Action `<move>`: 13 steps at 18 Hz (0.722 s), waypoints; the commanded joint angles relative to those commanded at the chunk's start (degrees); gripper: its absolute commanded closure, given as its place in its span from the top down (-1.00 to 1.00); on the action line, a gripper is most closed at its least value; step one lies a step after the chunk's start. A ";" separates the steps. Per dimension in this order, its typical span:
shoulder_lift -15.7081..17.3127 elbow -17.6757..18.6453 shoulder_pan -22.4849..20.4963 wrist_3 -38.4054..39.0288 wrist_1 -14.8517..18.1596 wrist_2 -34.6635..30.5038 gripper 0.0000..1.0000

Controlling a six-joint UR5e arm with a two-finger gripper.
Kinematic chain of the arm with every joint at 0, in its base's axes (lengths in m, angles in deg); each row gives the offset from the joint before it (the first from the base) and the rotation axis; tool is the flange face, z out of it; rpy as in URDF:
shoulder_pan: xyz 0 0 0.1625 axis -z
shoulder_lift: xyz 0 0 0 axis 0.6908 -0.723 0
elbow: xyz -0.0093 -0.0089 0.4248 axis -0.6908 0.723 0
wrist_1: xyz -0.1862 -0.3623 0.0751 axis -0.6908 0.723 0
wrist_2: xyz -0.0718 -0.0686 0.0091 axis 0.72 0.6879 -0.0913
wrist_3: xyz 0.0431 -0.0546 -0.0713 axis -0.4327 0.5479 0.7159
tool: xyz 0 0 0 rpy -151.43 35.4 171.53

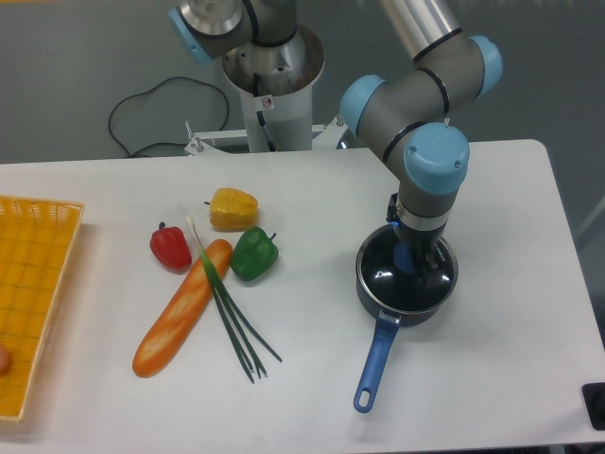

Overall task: Open the lid
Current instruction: 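Close the gripper on the blue lid knob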

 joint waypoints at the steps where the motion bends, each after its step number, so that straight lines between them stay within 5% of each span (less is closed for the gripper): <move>1: 0.00 0.00 0.00 0.00 0.09 0.00 0.77; 13: -0.09 0.00 0.09 0.70 0.17 -0.09 0.33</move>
